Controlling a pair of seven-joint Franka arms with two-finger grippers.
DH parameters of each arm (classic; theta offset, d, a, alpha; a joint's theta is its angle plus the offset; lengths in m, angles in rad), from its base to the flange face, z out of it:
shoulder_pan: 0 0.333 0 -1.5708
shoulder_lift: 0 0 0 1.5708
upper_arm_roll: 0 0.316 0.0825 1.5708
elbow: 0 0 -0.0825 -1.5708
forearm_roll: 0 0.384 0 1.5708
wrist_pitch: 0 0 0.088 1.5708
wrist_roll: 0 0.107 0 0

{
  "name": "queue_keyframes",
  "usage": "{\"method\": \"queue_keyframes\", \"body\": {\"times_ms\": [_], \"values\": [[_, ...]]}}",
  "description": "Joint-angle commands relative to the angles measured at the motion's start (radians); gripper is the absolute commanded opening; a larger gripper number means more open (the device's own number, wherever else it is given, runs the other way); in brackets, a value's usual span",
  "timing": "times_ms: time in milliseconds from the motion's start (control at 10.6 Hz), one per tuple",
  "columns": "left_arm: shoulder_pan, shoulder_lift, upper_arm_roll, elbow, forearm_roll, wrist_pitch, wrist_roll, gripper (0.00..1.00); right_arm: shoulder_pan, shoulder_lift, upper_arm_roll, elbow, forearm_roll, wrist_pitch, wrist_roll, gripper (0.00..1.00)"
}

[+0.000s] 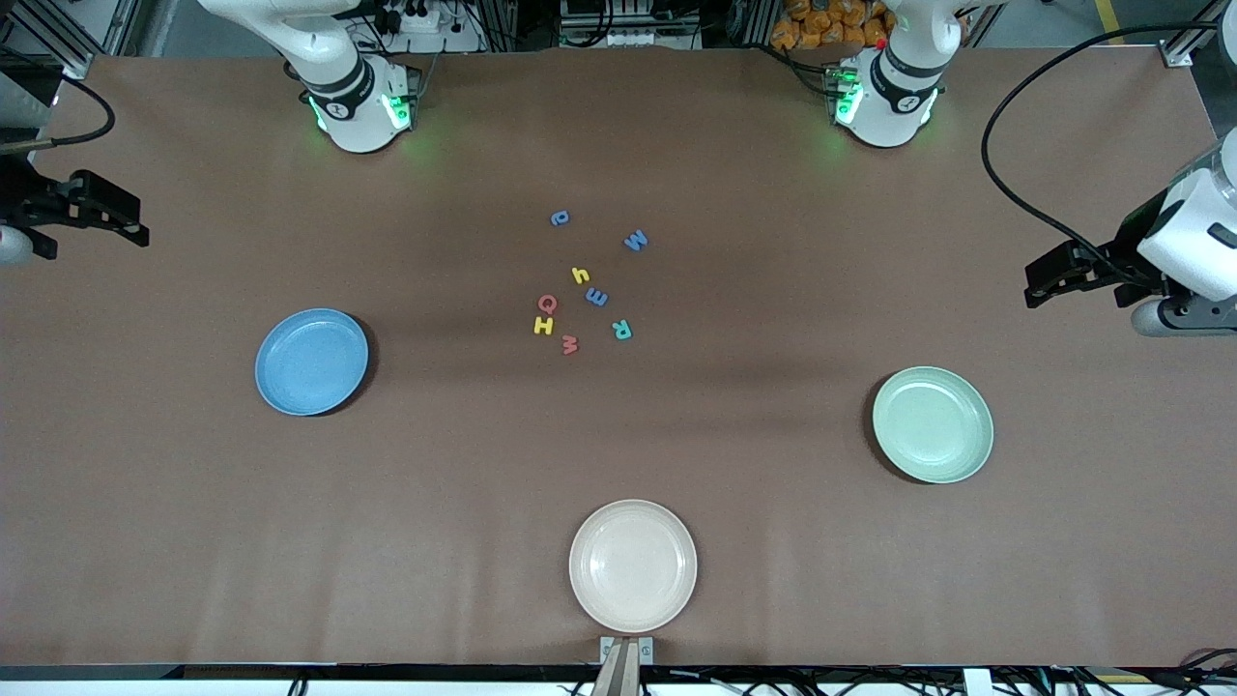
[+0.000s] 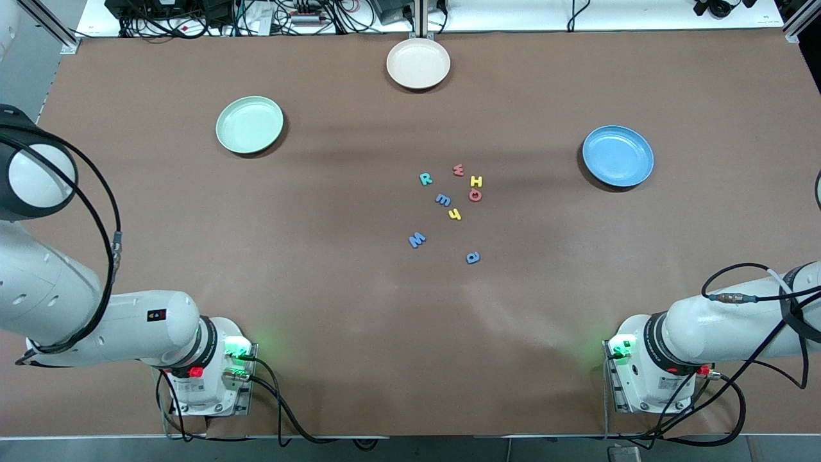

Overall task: Sort uppercase to blue plate, lowercase to green plate
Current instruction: 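Reach the left gripper toward the pink w among the letters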

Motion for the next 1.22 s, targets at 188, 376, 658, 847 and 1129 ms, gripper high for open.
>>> {"method": "queue_keyframes", "body": {"times_ms": [188, 376, 658, 847, 1129], "values": [[-0.002, -0.003, -0.005, 0.013, -0.002, -0.020, -0.015, 1.00, -0.021, -0.026, 0.020, -0.014, 0.015, -0.002, 0.013, 1.00], [-0.002, -0.002, -0.013, 0.011, -0.001, -0.020, -0.009, 1.00, -0.018, -0.025, 0.020, -0.019, 0.018, -0.002, 0.015, 1.00], [-0.009, 0.030, -0.035, -0.040, -0.033, 0.049, -0.011, 1.00, -0.019, -0.025, 0.020, -0.017, 0.018, -0.003, 0.017, 1.00], [-0.047, 0.029, -0.040, -0.140, -0.033, 0.138, -0.031, 1.00, -0.017, -0.025, 0.021, -0.017, 0.019, -0.002, 0.017, 1.00], [-0.162, 0.064, -0.046, -0.249, -0.030, 0.248, -0.241, 1.00, -0.019, -0.023, 0.021, -0.014, 0.021, 0.000, 0.017, 1.00]]}}
